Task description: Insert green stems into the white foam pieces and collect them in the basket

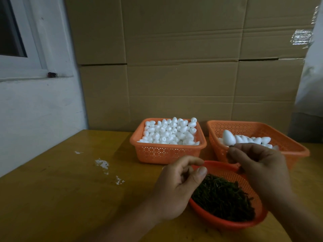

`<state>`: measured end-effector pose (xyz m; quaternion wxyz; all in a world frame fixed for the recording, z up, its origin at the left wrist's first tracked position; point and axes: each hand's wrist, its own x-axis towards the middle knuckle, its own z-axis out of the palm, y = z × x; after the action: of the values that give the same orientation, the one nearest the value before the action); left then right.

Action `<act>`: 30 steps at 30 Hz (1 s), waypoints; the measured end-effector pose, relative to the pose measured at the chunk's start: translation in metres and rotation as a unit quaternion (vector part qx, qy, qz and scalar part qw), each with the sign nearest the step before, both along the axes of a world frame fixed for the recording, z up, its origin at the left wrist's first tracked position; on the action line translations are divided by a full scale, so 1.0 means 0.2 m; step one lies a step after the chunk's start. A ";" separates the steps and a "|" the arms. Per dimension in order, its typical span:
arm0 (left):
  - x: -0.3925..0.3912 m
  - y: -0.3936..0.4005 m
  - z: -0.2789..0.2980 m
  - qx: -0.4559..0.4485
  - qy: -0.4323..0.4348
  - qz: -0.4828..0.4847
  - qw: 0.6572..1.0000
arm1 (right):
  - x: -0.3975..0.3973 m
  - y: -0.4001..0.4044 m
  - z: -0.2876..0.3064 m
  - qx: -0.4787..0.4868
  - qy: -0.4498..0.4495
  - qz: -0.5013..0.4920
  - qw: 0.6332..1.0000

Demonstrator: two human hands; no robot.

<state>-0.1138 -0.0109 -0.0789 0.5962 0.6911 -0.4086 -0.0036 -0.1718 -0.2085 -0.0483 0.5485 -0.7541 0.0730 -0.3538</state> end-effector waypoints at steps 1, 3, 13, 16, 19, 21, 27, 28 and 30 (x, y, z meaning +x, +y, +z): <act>0.00 0.00 0.00 0.008 -0.010 0.004 1.000 | 0.02 -0.06 0.00 -0.009 0.006 -0.036 0.999; 0.00 0.01 0.00 0.022 -0.030 0.015 0.999 | 0.07 -0.16 0.00 -0.033 0.021 -0.105 0.994; -0.02 0.01 0.00 0.035 -0.045 0.017 0.998 | 0.33 -0.53 0.02 -0.250 0.186 -0.302 0.901; -0.01 0.01 0.00 0.039 -0.047 0.018 0.998 | 0.37 -0.58 0.03 -0.264 0.244 -0.325 0.875; -0.01 0.01 0.00 0.044 -0.048 0.020 0.998 | 0.40 -0.60 0.03 -0.252 0.305 -0.324 0.860; -0.01 0.01 0.00 0.046 -0.048 0.020 0.998 | 0.40 -0.59 0.03 -0.255 0.332 -0.314 0.852; -0.01 0.01 0.00 0.047 -0.049 0.018 0.997 | 0.37 -0.57 0.03 -0.270 0.332 -0.289 0.856; -0.01 0.01 0.00 0.047 -0.050 0.018 0.997 | 0.36 -0.56 0.03 -0.271 0.326 -0.284 0.860; -0.02 0.01 0.00 0.048 -0.051 0.019 0.997 | 0.34 -0.54 0.04 -0.252 0.290 -0.283 0.879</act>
<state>-0.1170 -0.0089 -0.0787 0.5404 0.7259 -0.4248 0.0229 -0.1040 -0.3174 -0.0400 0.1709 -0.8829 0.3474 -0.2655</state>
